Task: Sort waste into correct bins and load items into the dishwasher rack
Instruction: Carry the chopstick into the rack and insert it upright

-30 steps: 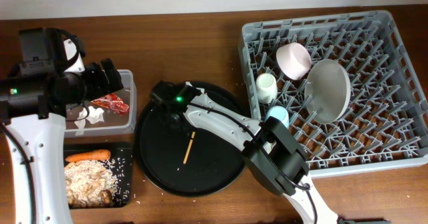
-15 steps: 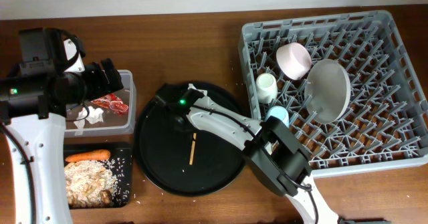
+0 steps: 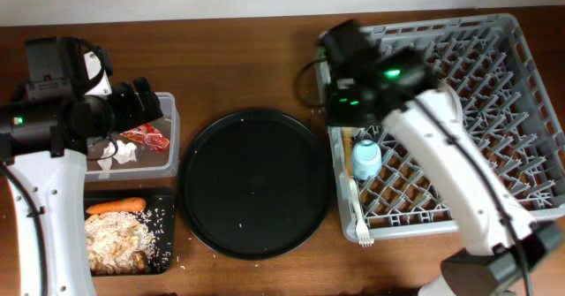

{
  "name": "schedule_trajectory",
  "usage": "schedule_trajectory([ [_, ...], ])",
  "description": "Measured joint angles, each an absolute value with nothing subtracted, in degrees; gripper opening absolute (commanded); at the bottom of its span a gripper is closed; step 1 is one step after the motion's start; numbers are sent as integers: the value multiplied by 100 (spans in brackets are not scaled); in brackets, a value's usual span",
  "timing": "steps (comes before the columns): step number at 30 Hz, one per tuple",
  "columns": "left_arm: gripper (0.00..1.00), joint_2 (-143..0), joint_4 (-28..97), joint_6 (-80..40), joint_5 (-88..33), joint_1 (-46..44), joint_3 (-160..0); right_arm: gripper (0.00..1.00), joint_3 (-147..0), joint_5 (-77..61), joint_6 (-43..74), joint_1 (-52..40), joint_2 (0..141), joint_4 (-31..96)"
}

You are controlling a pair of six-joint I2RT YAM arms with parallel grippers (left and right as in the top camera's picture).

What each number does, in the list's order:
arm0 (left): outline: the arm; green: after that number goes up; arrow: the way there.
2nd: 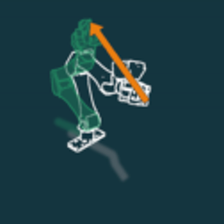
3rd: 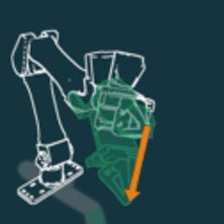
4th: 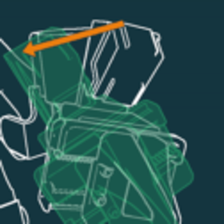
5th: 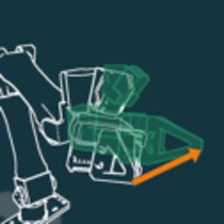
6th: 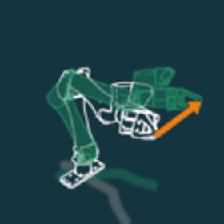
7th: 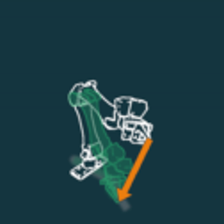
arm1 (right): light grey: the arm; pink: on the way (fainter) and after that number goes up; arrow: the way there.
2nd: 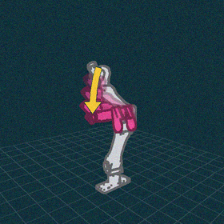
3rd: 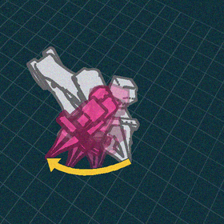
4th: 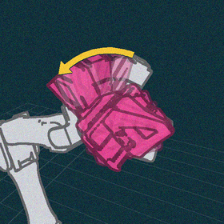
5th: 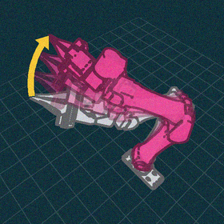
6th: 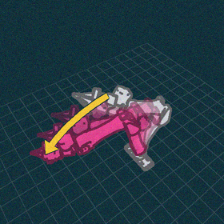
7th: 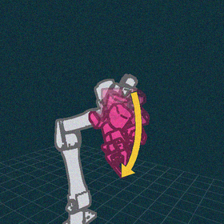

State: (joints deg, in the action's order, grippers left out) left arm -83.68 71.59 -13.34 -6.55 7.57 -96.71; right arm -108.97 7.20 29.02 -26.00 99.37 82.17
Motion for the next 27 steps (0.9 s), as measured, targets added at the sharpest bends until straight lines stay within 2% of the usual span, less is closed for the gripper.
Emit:
schedule_trajectory([
  [2, 99, -8368, 7161, -1334, -655, 757, -9671, 4, -10857, 749, 2368, -2018, 9957, 8659],
  [5, 99, -8368, 7159, -1334, -657, 757, -9671, 4, -10431, 768, 1747, -1640, 10007, 8696],
  [11, 99, -8368, 7170, -1334, -657, 757, -9671, 6, -9212, 1007, 1149, -749, 10082, 7839],
  [13, 99, -8368, 7168, -1334, -655, 757, -9671, 16, -8796, 1011, 963, -607, 10103, 7507],
  [14, 99, -8368, 7166, -1334, -655, 757, -9671, 18, -8720, 1020, 910, -576, 10116, 7439],
  [16, 99, -8368, 7164, -1334, -655, 757, -9671, 31, -8698, 1028, 838, -569, 10121, 7297],
  [17, 99, -8368, 7166, -1334, -655, 757, -9671, 42, -8698, 1028, 814, -569, 10121, 7286],
  [18, 99, -8368, 7166, -1334, -655, 757, -9671, 46, -8698, 1031, 794, -569, 10121, 7271],
  [23, 99, -8368, 7168, -1334, -655, 757, -9671, 44, -8739, 928, 749, -569, 10123, 7520],
  [27, 99, -8368, 7179, -1334, -655, 757, -9675, 45, -9751, -113, 753, -572, 10114, 9102],
])
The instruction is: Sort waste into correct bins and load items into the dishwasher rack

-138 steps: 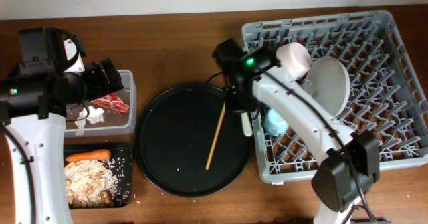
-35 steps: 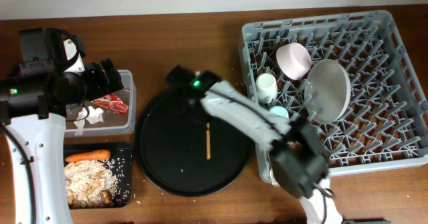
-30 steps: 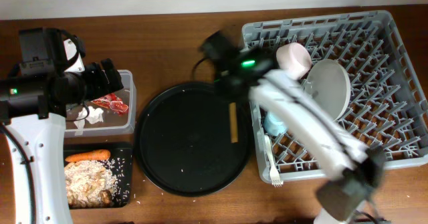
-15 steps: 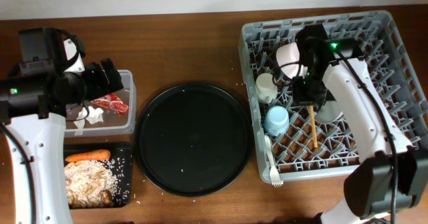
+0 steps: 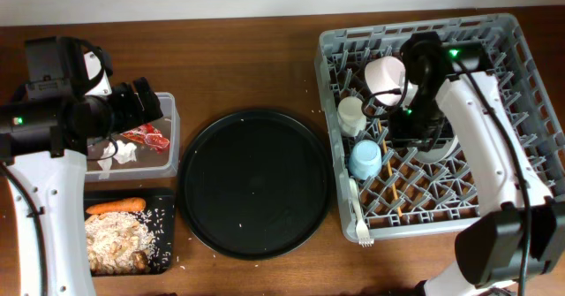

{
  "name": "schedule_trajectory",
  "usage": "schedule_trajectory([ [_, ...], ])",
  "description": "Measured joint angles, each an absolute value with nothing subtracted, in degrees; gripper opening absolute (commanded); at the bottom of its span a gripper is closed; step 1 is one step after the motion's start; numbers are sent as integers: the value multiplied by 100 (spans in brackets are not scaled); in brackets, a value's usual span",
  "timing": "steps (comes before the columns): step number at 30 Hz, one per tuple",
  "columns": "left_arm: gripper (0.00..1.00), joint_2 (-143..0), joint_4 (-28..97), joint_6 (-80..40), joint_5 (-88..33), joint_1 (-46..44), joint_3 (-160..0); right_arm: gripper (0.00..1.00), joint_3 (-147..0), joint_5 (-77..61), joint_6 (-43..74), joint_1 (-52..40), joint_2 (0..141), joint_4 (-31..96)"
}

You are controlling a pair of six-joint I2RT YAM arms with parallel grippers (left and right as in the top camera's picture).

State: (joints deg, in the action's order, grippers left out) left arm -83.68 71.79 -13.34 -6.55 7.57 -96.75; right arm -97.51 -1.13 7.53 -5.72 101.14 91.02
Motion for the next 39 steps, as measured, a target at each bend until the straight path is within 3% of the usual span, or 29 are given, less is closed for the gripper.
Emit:
schedule_trajectory([
  [3, 99, -8368, 7175, -1334, -655, 757, -9675, 47, -9835, -843, 757, -572, 10027, 9378],
  [5, 99, -8368, 7175, -1334, -655, 757, -9675, 59, -9837, -1374, 757, -572, 10018, 9432],
  [6, 99, -8368, 7175, -1334, -655, 757, -9675, 72, -9837, -1546, 764, -572, 10018, 9437],
  [7, 99, -8368, 7175, -1334, -655, 757, -9675, 99, -9837, -1667, 764, -572, 10018, 9439],
  [39, 100, -8368, 7175, -1334, -655, 757, -9675, 98, -9837, -1962, 773, -593, 9760, 9351],
])
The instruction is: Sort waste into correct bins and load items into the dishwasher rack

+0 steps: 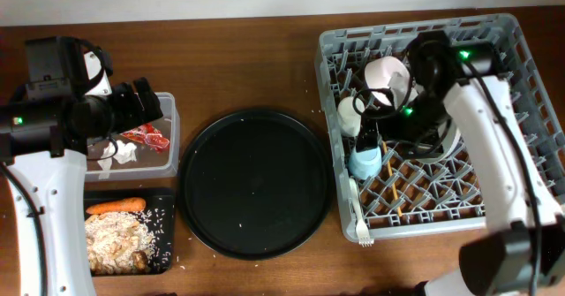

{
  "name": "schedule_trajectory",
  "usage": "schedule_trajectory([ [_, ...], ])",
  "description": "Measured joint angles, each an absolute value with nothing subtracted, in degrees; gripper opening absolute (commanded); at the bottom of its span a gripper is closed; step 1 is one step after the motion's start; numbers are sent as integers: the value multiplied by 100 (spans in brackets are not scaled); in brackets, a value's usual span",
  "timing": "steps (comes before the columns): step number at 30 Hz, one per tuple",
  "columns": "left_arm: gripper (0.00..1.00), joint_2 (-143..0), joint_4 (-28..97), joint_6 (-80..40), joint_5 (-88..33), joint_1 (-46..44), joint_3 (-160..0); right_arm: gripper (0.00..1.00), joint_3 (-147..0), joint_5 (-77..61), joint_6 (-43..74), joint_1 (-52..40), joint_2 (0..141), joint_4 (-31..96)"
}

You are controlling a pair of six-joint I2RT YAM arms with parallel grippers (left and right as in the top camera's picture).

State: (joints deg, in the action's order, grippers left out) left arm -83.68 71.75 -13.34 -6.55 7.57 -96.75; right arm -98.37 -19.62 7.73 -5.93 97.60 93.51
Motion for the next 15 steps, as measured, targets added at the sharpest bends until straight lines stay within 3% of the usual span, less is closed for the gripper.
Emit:
schedule_trajectory([
  [15, 99, -8368, 7175, -1334, -655, 757, -9675, 99, -9848, -1754, 742, -615, 5782, 9365],
])
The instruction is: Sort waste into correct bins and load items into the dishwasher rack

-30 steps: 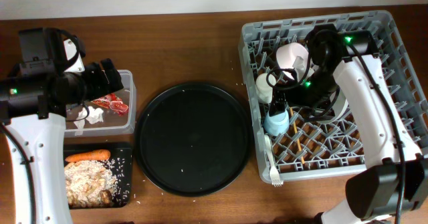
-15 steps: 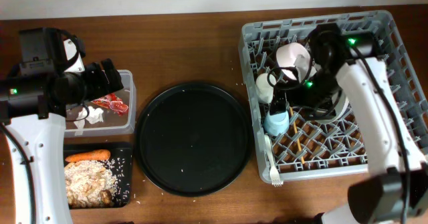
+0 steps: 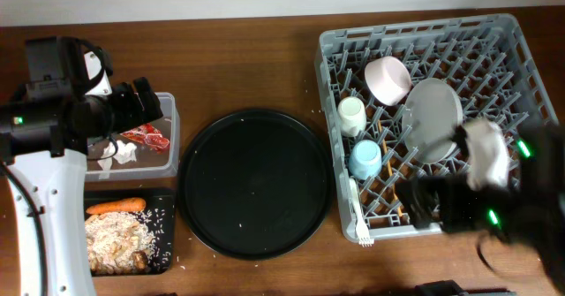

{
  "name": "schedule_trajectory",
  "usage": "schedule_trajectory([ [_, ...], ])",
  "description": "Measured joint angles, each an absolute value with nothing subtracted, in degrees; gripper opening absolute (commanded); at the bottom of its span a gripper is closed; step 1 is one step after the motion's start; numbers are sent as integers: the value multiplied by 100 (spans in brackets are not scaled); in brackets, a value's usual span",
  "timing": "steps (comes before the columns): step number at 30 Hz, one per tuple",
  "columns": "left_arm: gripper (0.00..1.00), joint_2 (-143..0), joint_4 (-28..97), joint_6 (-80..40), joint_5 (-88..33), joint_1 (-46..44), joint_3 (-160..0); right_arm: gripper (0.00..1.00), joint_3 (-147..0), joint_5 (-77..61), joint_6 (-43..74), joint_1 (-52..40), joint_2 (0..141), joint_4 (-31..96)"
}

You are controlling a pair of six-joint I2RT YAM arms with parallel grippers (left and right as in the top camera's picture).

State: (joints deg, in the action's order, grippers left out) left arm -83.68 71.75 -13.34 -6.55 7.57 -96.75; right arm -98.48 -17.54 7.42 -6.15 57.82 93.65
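Note:
The grey dishwasher rack (image 3: pixel 424 31) at the right holds a pink bowl (image 3: pixel 388 78), a grey plate (image 3: pixel 433 119), a cream cup (image 3: pixel 351 115), a blue cup (image 3: pixel 365 158), wooden chopsticks (image 3: pixel 389 179) and a white fork (image 3: pixel 360 215). My right gripper (image 3: pixel 415 206) is a dark blur over the rack's front right part; its jaws cannot be made out. My left gripper (image 3: pixel 146 102) hovers open over the clear waste bin (image 3: pixel 168 159), which holds a red wrapper (image 3: pixel 146 138) and crumpled tissue (image 3: pixel 124 152).
A large round black tray (image 3: pixel 256 183) lies between bin and rack. A black food tray (image 3: pixel 163 243) at the front left carries a carrot (image 3: pixel 115 206) and rice (image 3: pixel 115 239). The left arm's white link runs down the left edge.
My right arm has gone from over the rack's middle, beside the cups, to the rack's front right corner, motion-blurred. Bowl and plate now show fully. The left arm has not moved.
First my right arm lay across the rack's back left, hiding what was there. Then it stood over the rack's middle, with bowl, cream cup and plate showing. Then its gripper was by the two cups. Now it is at the front right. The left arm stayed over the bin.

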Motion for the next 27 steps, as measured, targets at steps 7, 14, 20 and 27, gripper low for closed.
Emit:
schedule_trajectory([
  [7, 99, -8368, 7170, -1334, -652, 757, -9677, 99, -9196, -1046, 696, -768, 3430, 8530],
  [14, 99, -8368, 7168, -1334, -628, 757, -9688, 99, -4788, -884, 652, -799, 797, 3310],
  [20, 99, -8366, 7175, -1334, -637, 757, -9688, 99, -1278, -814, 602, -799, 95, -134],
  [27, 99, -8366, 7177, -1334, -635, 757, -9688, 99, -78, -683, 602, -504, 84, -921],
])
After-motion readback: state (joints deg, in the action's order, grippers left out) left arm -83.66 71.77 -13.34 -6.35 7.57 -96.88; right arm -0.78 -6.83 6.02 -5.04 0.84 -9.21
